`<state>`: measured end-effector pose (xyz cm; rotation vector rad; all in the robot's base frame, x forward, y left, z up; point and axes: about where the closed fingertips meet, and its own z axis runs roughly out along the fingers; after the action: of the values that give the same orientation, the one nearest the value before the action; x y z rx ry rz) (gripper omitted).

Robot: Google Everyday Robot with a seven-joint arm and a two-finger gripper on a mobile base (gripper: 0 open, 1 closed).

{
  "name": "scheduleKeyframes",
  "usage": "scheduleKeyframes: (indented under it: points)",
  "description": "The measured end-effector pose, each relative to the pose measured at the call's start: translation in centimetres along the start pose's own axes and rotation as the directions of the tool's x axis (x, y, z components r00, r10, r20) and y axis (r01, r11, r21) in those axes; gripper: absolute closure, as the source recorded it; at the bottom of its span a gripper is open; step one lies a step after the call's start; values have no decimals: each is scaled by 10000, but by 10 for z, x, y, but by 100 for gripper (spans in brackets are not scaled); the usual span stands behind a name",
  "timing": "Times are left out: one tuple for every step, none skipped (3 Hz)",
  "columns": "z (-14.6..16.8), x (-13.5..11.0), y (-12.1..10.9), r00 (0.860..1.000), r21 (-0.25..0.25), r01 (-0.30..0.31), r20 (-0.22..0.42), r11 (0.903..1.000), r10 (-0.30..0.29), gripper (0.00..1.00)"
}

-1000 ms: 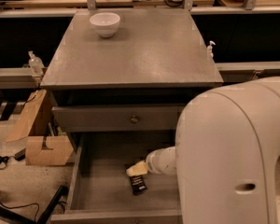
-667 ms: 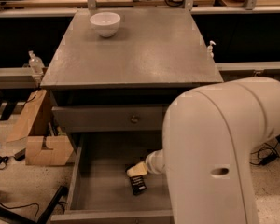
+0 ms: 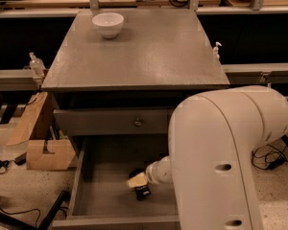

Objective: Pick rxbar chocolate from middle drawer and place on counter

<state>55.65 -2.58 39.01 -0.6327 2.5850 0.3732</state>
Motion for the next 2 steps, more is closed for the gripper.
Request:
scheduleKeyframes:
  points:
    - [6, 12, 17, 9996, -154, -227, -192, 9996, 224, 0]
    - [20, 25, 22, 9982, 118, -368, -464, 9993, 373, 0]
